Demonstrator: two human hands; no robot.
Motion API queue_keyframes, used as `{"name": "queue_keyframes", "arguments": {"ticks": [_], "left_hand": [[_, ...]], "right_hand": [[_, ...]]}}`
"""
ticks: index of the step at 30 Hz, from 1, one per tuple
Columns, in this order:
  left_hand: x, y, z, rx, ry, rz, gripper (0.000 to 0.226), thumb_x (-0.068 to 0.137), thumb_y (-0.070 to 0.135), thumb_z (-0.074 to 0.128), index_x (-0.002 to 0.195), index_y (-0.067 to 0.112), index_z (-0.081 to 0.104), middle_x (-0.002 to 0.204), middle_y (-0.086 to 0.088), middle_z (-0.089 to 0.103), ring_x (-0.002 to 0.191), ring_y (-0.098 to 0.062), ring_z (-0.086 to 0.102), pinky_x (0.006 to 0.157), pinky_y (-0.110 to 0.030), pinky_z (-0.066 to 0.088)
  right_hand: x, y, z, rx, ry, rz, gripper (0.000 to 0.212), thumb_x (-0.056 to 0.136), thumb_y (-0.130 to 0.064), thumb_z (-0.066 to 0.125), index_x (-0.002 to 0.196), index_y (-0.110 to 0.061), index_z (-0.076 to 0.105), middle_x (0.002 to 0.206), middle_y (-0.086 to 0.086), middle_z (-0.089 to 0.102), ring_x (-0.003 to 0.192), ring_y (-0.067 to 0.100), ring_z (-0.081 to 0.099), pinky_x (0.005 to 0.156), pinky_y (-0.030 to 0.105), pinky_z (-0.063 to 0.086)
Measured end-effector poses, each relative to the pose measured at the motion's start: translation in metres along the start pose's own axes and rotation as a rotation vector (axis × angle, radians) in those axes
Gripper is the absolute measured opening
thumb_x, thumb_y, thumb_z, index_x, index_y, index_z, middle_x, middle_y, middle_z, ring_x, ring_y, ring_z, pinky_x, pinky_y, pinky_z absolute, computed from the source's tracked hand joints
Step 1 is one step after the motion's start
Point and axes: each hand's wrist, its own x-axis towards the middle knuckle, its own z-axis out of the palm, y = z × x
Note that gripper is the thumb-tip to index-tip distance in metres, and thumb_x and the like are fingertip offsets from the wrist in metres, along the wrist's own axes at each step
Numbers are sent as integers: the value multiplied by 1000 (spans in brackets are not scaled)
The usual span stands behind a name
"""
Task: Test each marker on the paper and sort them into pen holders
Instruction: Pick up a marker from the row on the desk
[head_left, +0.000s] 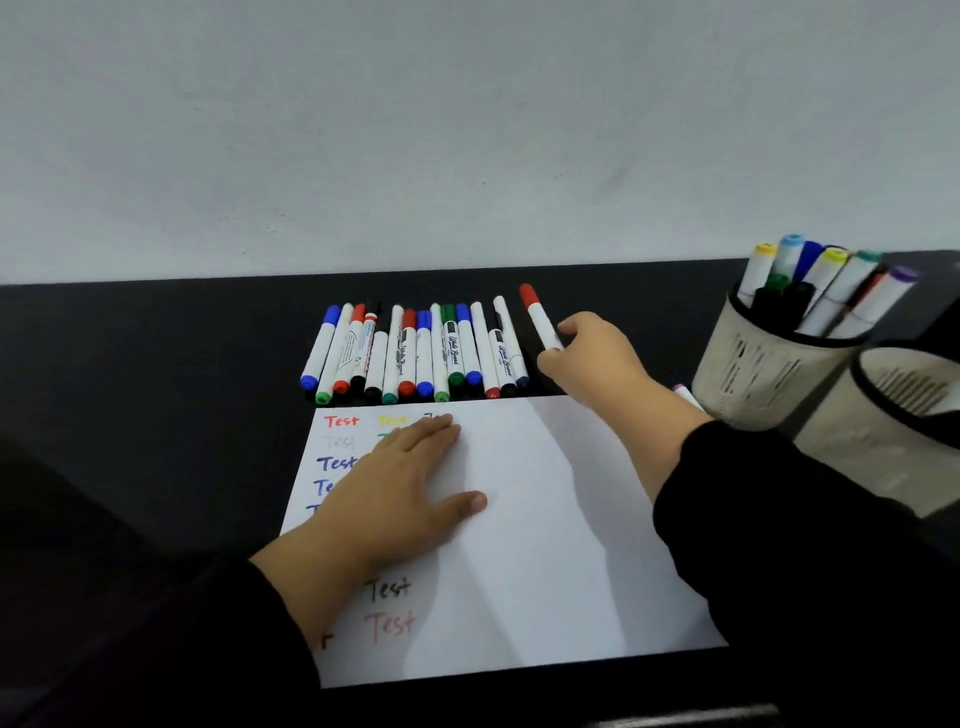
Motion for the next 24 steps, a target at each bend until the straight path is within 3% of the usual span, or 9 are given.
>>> {"name": "queue_keyframes", "arguments": {"ticks": [4, 8, 12, 14, 17, 19, 21, 24], "left_hand": [[-5, 9, -9, -89, 53, -27, 70, 88, 54, 47, 148, 32, 18, 154, 16, 14, 140, -5, 13, 113, -29, 16], [-19, 23, -16, -316, 208, -90, 64, 89, 52, 46, 146, 35, 22, 154, 10, 21, 141, -11, 19, 111, -38, 23], [-42, 31, -18, -473, 271, -101, 59, 90, 52, 42, 145, 36, 26, 150, 11, 31, 136, -11, 30, 103, -34, 34], [-56, 33, -18, -506, 221, -137, 55, 92, 52, 40, 144, 37, 28, 145, 13, 37, 130, -10, 38, 86, -23, 39], [-75, 33, -16, -564, 190, -177, 42, 94, 49, 40, 134, 36, 44, 128, 13, 54, 107, -5, 52, 64, -13, 36], [-83, 31, -15, -640, 224, -186, 24, 94, 45, 42, 111, 38, 57, 105, 16, 63, 95, 0, 55, 61, -15, 35], [-89, 30, -17, -718, 259, -221, 15, 95, 41, 45, 89, 39, 59, 87, 18, 66, 86, 4, 57, 59, -15, 36], [-93, 24, -18, -766, 260, -261, 15, 92, 40, 50, 86, 35, 63, 80, 17, 68, 77, 6, 58, 59, -17, 36]], "right_hand": [[-36, -6, -22, 208, 57, 15, 20, 89, -18, 49, 105, -18, 60, 78, -3, 57, 63, 11, 51, 54, 25, 39], [-80, -7, -35, 385, 50, 41, 25, 88, -16, 45, 93, -5, 67, 70, 6, 49, 60, 15, 38, 55, 27, 31], [-113, -3, -34, 593, 59, 125, 27, 87, -13, 43, 72, -12, 67, 60, 3, 49, 55, 14, 38, 50, 25, 31], [-124, -2, -30, 680, 51, 164, 28, 87, -10, 42, 71, -10, 66, 56, 3, 46, 49, 11, 35, 43, 21, 29], [-137, -2, -23, 768, 25, 198, 28, 85, -8, 41, 70, -9, 64, 50, 1, 44, 42, 9, 31, 37, 17, 26], [-142, -4, -17, 828, 11, 207, 27, 85, -8, 42, 69, -9, 62, 46, -2, 43, 39, 7, 30, 36, 17, 25], [-144, -6, -12, 897, -6, 209, 25, 88, -11, 44, 69, -10, 61, 46, -2, 41, 40, 7, 29, 36, 17, 24], [-146, -9, -3, 991, -27, 230, 29, 94, -24, 52, 69, -12, 61, 52, -2, 40, 45, 8, 29, 41, 19, 25]]}}
